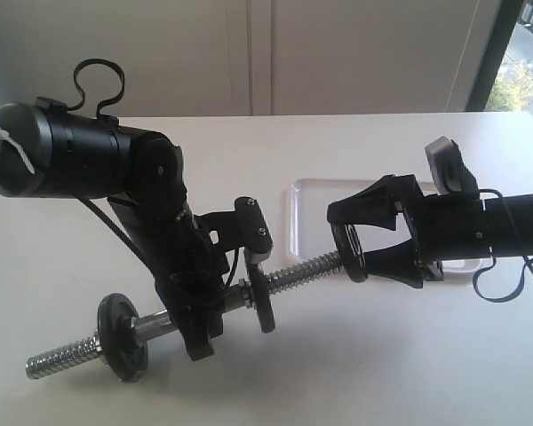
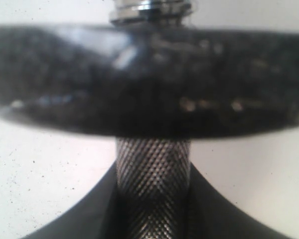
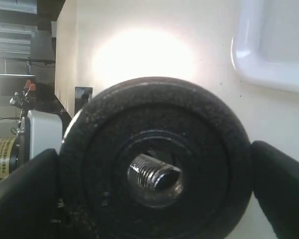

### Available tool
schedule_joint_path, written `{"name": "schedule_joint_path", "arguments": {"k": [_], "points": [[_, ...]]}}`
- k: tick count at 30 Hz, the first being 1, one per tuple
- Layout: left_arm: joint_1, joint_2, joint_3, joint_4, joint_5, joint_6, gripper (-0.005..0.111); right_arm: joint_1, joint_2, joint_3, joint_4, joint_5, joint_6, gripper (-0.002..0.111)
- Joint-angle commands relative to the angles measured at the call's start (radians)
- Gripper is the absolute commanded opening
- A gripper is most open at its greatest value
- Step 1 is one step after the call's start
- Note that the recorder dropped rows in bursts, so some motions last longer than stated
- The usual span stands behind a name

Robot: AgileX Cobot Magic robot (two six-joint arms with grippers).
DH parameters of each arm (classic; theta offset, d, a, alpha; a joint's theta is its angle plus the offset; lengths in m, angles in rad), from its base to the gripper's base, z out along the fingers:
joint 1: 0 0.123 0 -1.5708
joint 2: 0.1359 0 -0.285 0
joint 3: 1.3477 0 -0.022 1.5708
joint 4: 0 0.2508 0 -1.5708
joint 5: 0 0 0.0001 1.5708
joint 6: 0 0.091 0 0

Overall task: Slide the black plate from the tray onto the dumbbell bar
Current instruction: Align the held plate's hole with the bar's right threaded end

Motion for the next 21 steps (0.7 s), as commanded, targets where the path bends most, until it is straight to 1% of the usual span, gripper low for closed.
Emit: {"name": "schedule_joint_path", "arguments": {"k": [1, 10, 16, 21], "points": [[0.002, -0.054, -0.014, -0.048, -0.015, 0.002, 0.000, 0.022, -0.012, 0.001, 0.048, 0.022, -0.013, 0.000], [0.002, -0.054, -0.014, -0.048, -0.015, 0.002, 0.000, 0.027, -0.012, 0.001, 0.066, 0.005, -0.013, 0.000], [0.002, -0.054, -0.014, -0.048, -0.015, 0.002, 0.000, 0.053, -0.012, 0.001, 0.070, -0.014, -0.013, 0.000], [0.002, -0.054, -0.014, -0.048, -0.015, 0.002, 0.000, 0.049, -0.012, 0.001, 0.073, -0.009, -0.013, 0.000]]}}
